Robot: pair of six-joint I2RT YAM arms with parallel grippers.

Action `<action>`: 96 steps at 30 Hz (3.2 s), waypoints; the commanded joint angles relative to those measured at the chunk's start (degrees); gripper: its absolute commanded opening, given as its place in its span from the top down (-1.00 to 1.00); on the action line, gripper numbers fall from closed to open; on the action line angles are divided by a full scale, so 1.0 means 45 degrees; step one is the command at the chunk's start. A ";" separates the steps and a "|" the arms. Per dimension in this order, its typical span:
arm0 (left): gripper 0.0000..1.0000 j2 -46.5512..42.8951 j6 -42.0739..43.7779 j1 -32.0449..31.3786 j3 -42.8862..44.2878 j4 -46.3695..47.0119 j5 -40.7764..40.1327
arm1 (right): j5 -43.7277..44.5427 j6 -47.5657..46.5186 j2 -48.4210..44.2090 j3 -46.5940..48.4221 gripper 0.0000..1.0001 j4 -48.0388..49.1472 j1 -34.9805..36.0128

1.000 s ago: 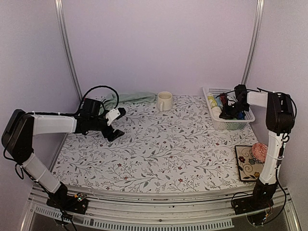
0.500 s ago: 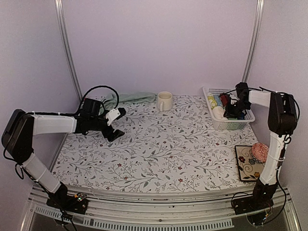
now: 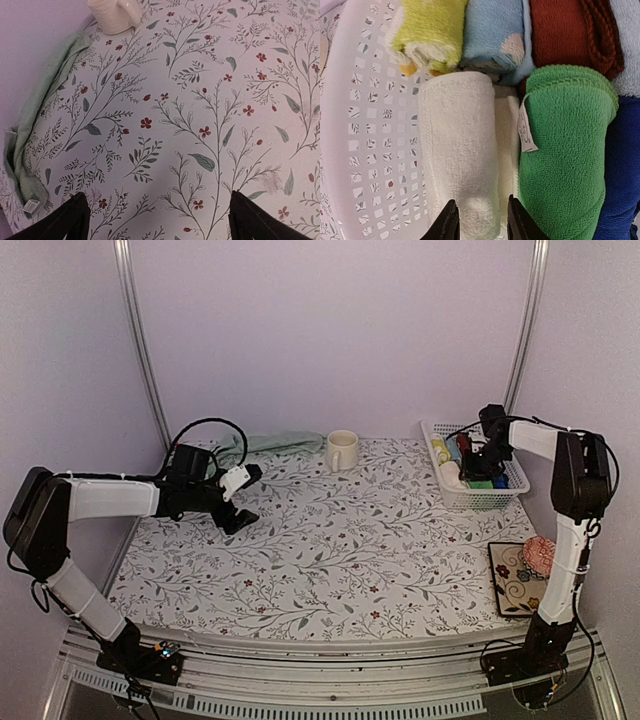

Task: Roll the towels
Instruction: Adjust the towel in the bin, then move the towel to the corner of the board.

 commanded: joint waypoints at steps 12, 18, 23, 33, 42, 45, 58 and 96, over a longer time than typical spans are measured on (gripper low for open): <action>-0.94 0.0227 -0.0080 0.0051 0.0837 -0.0224 -0.0361 | 0.1968 -0.0659 -0.0886 0.2115 -0.21 -0.1488 0.0995; -0.93 0.1619 -0.0221 0.0586 0.3583 -0.1231 -0.1405 | 0.2870 -0.1232 -0.3263 0.0673 -0.98 -0.0386 0.2536; -0.94 0.4347 -0.0657 0.1486 0.7285 -0.2548 -0.1892 | 0.3145 -0.0851 -0.5076 -0.1002 -0.98 0.1537 0.4246; -0.94 0.9083 -0.1023 0.3560 1.2790 -0.4419 -0.2326 | -0.0611 0.0572 -0.7913 -0.5777 -0.98 0.6322 0.5694; -0.72 1.0691 -0.0370 0.3962 1.4047 -0.4384 -0.2570 | 0.0596 0.0310 -0.7440 -0.7183 -0.98 0.7669 0.7415; -0.60 1.0795 -0.0218 0.3973 1.4098 -0.4265 -0.2371 | 0.1154 0.0086 -0.6941 -0.6967 -0.98 0.7624 0.7998; 1.00 1.1513 -0.0159 0.3892 1.5246 -0.4094 -0.2689 | 0.2600 -0.0786 -0.6280 -0.7024 -1.00 0.7876 0.9373; 1.00 -1.0554 0.6988 0.4230 -0.5485 -0.7057 0.4751 | 0.2199 -0.3459 -0.0268 0.1233 -0.98 0.5441 1.1163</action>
